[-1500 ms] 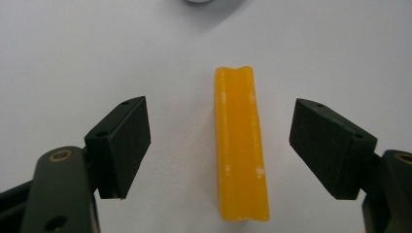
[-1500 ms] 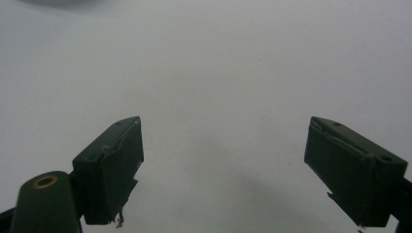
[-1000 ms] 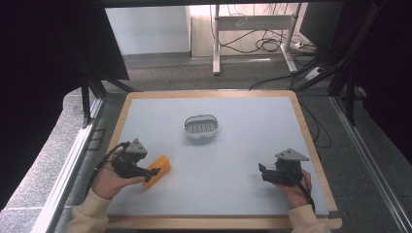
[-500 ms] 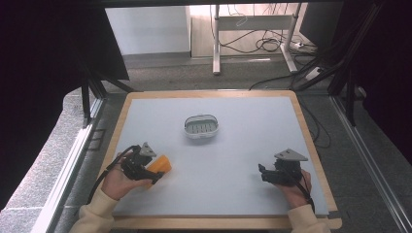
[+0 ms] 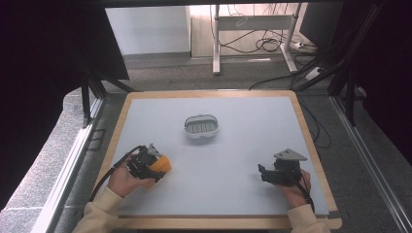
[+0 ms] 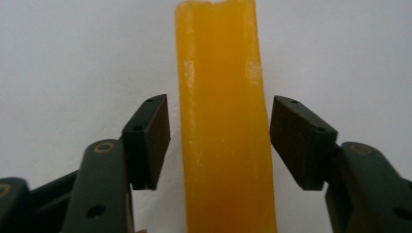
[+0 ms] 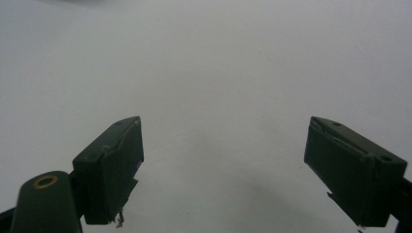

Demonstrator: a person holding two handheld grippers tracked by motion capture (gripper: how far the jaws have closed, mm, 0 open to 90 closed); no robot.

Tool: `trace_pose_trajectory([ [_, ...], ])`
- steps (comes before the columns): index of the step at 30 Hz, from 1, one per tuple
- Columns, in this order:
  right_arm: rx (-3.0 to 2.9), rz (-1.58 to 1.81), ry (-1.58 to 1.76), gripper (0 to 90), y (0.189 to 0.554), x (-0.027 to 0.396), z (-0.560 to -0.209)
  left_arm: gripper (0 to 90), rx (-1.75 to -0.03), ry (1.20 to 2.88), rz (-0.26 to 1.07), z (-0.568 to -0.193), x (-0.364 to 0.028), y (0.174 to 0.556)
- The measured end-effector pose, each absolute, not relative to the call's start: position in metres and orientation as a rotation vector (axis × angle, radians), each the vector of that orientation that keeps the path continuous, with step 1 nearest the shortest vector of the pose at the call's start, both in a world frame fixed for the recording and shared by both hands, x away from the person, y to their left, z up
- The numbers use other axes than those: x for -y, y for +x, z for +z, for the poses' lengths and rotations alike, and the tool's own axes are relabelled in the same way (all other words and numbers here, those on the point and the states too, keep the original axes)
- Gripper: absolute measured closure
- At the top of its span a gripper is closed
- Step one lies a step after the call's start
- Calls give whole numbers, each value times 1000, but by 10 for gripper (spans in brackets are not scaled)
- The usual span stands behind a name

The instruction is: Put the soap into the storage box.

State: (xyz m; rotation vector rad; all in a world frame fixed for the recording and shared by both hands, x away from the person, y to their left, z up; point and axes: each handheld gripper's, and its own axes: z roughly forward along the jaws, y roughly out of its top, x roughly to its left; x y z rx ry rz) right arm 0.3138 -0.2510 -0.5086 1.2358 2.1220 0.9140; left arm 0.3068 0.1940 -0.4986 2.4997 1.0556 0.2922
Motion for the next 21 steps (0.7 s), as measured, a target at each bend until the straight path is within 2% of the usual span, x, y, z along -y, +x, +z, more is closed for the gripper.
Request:
trace_pose_trajectory([
  [3, -2123, 916, 1236, 146, 313, 250, -509, 562, -1046, 2511, 290, -500, -193, 307],
  [5, -2119, 916, 1238, 147, 313, 251, -509, 593, -1057, 2504, 282, -499, -195, 309],
  [13, -2122, 912, 1234, 147, 313, 250, -509, 616, -1060, 2491, 242, -498, -196, 310],
  [21, -2116, 916, 1235, 149, 313, 251, -509, 620, -1066, 2450, 274, -488, -202, 308],
])
